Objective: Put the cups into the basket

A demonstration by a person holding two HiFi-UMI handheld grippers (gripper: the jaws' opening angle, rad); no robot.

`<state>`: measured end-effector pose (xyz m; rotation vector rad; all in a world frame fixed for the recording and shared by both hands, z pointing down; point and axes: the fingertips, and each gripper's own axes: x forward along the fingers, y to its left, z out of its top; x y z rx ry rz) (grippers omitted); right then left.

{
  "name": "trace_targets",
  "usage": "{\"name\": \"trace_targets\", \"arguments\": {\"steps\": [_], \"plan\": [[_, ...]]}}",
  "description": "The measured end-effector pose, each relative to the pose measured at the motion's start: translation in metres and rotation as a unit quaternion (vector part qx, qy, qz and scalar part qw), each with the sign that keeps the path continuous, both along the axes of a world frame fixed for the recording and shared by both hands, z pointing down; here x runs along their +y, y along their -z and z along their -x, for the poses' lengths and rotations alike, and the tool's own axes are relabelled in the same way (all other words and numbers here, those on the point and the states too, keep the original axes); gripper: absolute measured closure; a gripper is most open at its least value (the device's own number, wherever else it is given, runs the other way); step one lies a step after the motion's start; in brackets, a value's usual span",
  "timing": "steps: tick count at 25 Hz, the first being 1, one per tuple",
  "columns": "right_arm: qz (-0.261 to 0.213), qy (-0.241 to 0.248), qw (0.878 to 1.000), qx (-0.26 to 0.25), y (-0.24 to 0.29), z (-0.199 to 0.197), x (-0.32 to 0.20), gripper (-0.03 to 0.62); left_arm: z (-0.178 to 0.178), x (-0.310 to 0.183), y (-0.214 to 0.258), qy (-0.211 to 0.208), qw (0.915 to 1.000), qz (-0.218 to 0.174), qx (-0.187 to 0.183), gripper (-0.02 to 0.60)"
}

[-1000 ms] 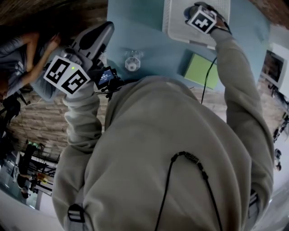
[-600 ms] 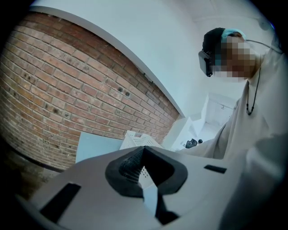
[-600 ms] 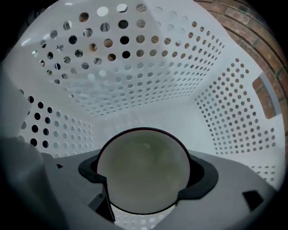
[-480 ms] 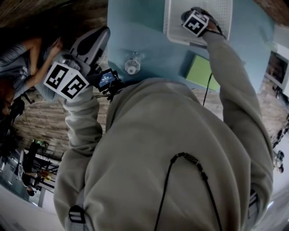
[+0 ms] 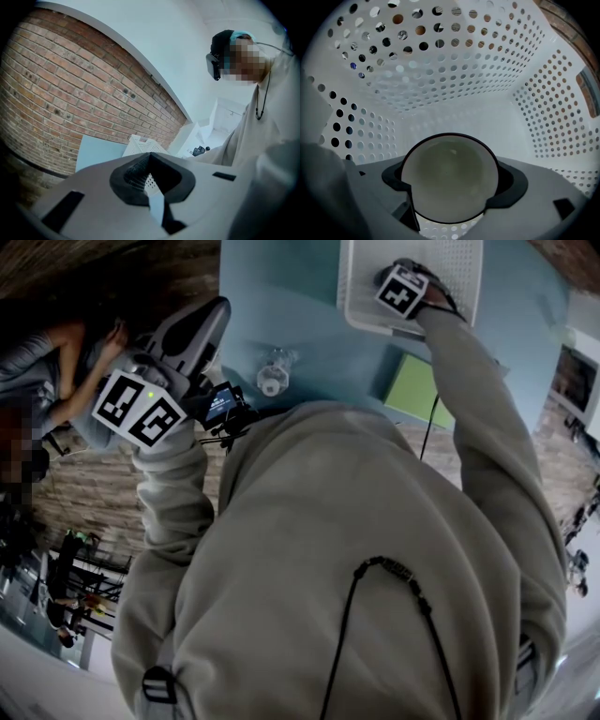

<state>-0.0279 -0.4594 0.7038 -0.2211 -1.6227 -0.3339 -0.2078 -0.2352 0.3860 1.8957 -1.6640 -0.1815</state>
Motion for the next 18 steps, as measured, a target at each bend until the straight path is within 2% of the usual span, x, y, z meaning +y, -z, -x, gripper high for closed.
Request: {"name": "trace_targets", "arguments": {"steps": [18], "plan": [[-0.004, 0.001, 1.0, -0.017, 0.0004, 0.0017, -0.0008, 0.171, 0.0082, 0.0071, 0.0001, 0.017, 0.9998, -0.005, 0.012, 0.583]]}}
